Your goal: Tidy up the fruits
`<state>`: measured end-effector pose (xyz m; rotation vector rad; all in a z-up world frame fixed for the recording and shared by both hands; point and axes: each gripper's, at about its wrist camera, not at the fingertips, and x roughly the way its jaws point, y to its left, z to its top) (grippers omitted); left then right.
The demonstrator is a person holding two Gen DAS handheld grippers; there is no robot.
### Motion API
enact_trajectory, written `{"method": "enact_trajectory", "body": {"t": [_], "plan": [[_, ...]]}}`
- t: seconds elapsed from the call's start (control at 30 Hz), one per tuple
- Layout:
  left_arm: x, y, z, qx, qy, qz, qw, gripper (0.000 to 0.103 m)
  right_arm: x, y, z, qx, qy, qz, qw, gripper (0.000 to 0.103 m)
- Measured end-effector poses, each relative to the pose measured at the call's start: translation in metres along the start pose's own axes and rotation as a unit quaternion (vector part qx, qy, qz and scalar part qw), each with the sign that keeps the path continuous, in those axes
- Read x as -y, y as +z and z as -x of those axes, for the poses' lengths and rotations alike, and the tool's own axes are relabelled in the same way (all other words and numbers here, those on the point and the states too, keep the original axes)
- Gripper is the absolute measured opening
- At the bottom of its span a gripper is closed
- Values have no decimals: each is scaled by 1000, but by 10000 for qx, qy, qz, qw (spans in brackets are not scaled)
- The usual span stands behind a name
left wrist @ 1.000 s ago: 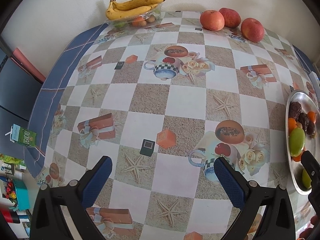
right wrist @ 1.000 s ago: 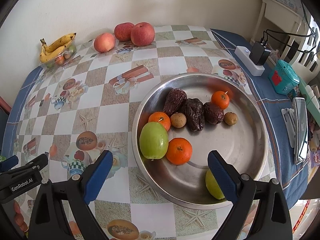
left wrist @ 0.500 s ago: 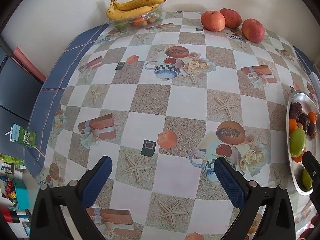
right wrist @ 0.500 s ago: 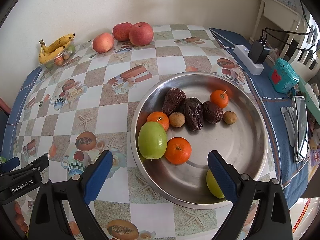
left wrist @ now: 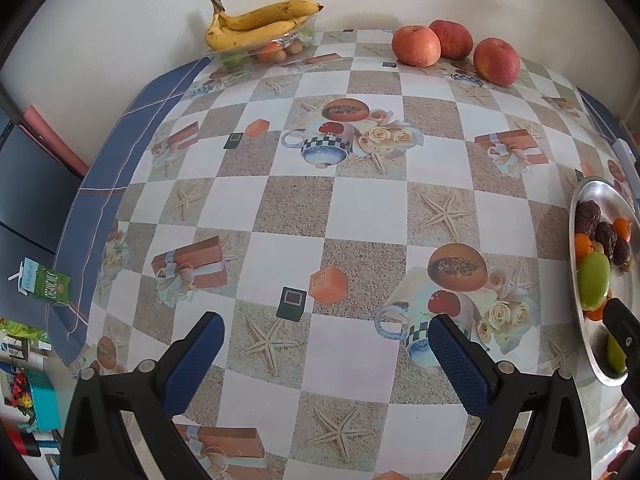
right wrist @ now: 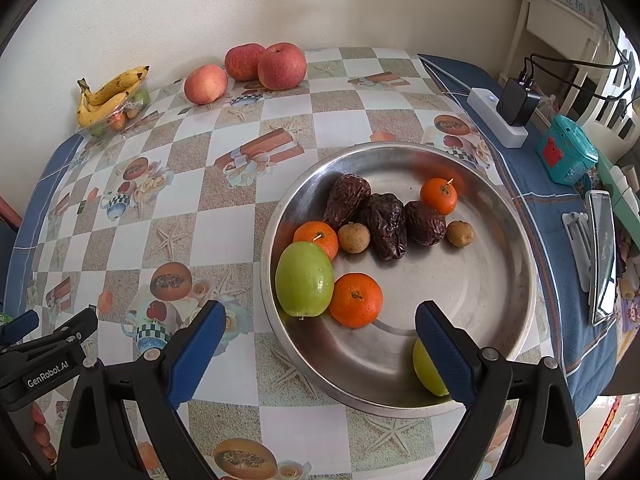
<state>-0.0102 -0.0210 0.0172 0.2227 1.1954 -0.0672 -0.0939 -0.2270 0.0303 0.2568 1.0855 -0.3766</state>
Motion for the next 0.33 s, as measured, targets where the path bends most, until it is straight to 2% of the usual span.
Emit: {"method": "enact_trajectory", "body": {"t": [0.33], "plan": [[-3, 0, 4, 62, -128, 82, 9999, 103, 0, 0, -1, -37, -14, -1, 10000, 96]]}}
